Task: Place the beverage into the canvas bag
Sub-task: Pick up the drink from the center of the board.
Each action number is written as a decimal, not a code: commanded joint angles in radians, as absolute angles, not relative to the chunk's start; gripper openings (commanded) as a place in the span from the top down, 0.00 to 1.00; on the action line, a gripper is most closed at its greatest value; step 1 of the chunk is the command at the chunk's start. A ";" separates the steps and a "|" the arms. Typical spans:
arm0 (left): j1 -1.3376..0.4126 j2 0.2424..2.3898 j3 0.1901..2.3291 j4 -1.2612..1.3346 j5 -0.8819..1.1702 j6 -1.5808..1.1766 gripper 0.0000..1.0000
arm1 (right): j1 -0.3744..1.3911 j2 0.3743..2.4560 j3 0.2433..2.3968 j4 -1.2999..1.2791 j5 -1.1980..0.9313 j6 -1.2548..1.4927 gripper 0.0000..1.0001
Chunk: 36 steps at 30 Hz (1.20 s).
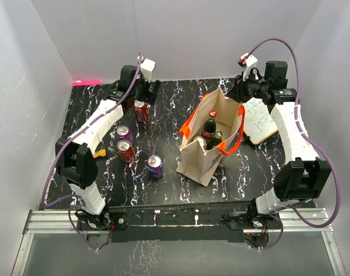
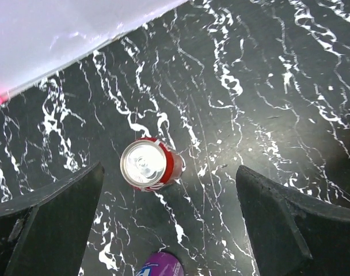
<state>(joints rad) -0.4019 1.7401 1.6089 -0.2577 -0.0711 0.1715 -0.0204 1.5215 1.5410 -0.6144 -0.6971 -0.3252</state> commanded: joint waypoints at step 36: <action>-0.263 2.120 1.830 -0.457 0.050 0.026 0.29 | 0.026 1.440 1.498 -0.496 -0.616 -0.241 0.81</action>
